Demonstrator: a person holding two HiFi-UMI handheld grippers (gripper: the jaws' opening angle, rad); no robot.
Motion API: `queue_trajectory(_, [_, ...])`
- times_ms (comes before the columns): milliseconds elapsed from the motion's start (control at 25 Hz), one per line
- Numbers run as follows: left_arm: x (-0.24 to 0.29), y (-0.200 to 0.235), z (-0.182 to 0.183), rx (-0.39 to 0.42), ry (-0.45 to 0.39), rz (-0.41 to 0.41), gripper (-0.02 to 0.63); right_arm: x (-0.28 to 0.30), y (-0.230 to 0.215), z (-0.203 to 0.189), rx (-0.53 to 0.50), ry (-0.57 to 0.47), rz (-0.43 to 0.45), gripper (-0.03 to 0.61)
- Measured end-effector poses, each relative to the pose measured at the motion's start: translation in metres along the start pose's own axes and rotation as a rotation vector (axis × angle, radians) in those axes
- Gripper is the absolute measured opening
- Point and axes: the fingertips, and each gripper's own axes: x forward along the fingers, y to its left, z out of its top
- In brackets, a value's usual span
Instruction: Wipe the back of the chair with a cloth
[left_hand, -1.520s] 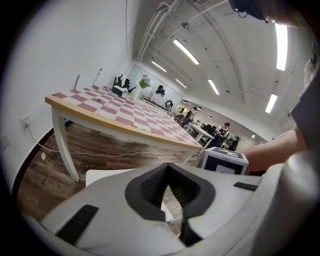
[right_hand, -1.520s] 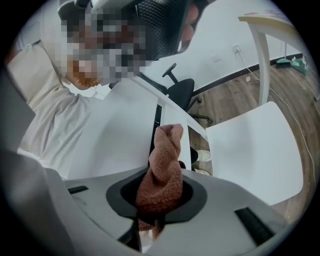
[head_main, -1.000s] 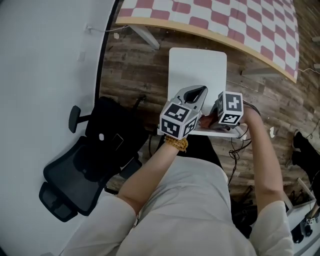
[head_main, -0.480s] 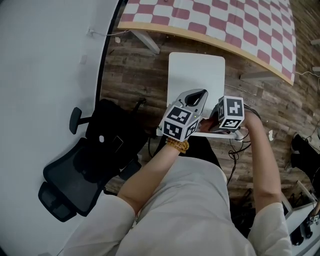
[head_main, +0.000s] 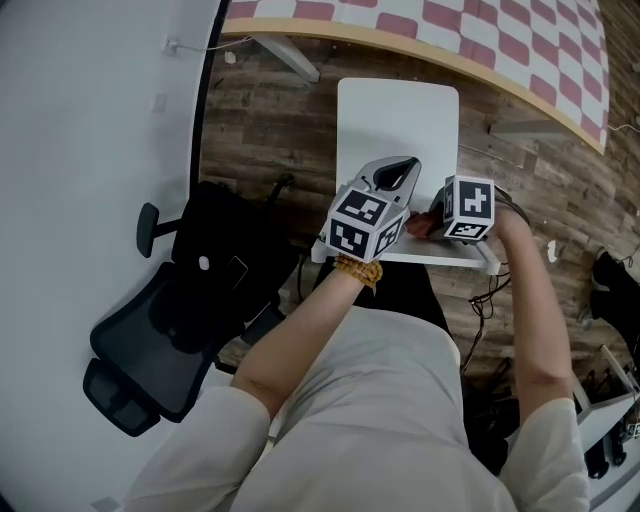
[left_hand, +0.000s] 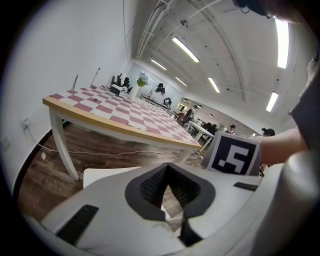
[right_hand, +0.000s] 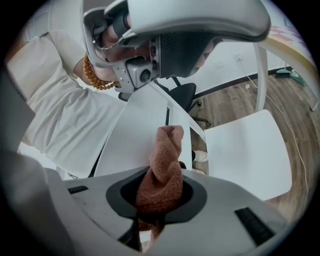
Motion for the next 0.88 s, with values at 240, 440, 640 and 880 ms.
queue_trajectory(240, [0.014,0.008,-0.006,-0.019,0.010,-0.005,0.015,0.025,-0.026,-0.019,0.017,0.046,-0.045,0.084])
queue_trajectory(440, [0.026,0.011,-0.012,-0.032,0.023,-0.013,0.015,0.040,-0.042,-0.028,0.028,0.067,-0.050,0.084])
queue_trajectory(640, [0.037,0.014,-0.016,-0.043,0.030,-0.019,0.015,0.055,-0.058,-0.041,0.055,0.074,-0.028,0.084])
queue_trajectory(880, [0.046,0.019,-0.022,-0.055,0.037,-0.016,0.015,0.071,-0.076,-0.051,0.070,0.074,-0.036,0.084])
